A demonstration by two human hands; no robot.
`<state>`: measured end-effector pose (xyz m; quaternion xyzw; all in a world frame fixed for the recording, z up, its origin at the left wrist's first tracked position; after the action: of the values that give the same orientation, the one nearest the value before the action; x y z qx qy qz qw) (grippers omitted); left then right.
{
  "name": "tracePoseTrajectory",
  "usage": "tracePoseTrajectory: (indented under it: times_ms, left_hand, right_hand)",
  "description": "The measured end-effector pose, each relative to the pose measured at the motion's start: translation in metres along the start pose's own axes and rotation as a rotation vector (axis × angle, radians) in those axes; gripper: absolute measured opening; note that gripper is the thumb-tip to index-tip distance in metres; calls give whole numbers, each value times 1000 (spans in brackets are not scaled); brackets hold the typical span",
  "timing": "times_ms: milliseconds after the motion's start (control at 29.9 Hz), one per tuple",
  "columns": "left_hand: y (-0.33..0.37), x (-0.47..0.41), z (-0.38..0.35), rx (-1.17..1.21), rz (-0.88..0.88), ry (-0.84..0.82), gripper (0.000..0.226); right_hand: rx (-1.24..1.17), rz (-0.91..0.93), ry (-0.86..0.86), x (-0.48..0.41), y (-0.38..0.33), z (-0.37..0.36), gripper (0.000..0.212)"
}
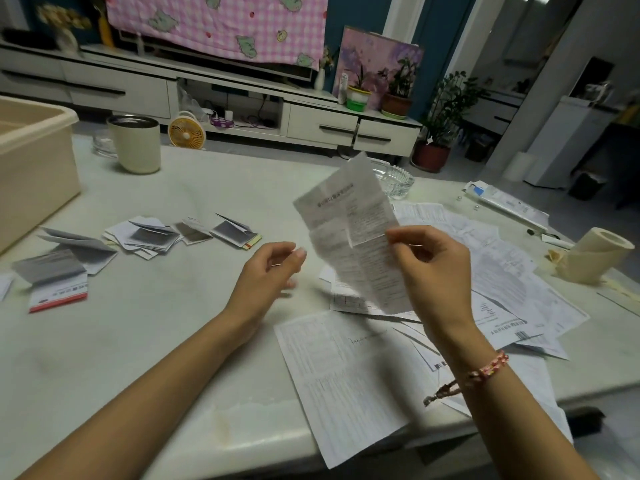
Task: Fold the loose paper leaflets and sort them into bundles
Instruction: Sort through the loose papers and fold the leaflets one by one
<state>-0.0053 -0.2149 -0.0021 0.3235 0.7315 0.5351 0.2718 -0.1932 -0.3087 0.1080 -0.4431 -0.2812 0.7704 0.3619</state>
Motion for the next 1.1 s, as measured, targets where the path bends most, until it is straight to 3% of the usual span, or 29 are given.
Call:
tracePoseTrajectory:
  times_ms: [67, 100, 234, 368, 435, 502, 603, 703, 770, 870, 937, 1004, 1105]
  left_hand:
    - [-5, 1, -6, 140, 96, -85, 55]
    - [-5, 3, -10, 202, 133, -131, 58]
    - [-6, 13, -22, 246, 223, -264, 43]
    - [-10, 14, -17, 97, 186, -239, 26]
    - [-9, 14, -15, 70, 171, -220, 20]
    - [-6, 14, -15, 71, 143, -219, 18]
    - [5, 20, -21, 67, 81, -272, 18]
    - [14, 25, -27, 69, 17, -318, 17]
    - [22, 24, -23, 67, -46, -254, 11]
    - [30, 13, 3, 89, -138, -28, 13]
    - [19, 10, 3, 142, -54, -30, 41]
    - [-1, 16, -15, 234, 146, -157, 66]
    - [-9, 28, -32, 220, 248, -246, 39]
  right_hand:
    - [-186, -96, -32, 3, 3, 0, 29]
    - [-223, -130, -55, 5, 5, -4, 28]
    - [-208, -242, -113, 14, 25, -22, 25]
    - [-85, -266, -171, 16, 35, -29, 24]
    - [192, -63, -125, 13, 18, -21, 26]
    - [508, 270, -68, 19, -18, -22, 29]
    - [667, 511, -242, 37, -37, -49, 43]
    - [657, 453, -428, 45, -29, -68, 25]
    - [621, 423, -374, 39, -26, -63, 8]
    - [414, 240, -261, 23, -16, -45, 20]
    - [110, 5, -264, 17, -2, -39, 15]
    - [-159, -236, -353, 24, 14, -49, 12]
    - [-228, -368, -414, 33, 27, -60, 10]
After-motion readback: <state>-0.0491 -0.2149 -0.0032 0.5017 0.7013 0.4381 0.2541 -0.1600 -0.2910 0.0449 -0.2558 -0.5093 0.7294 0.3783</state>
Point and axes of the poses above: each hand's wrist, its own x-axis away from the middle knuckle, its own z-axis out of the back of the hand, y = z × x, the point moved 10 cm from there along -x, towards the middle knuckle, and after that the axes turned 11 degrees about x, right-handed, at the moved point
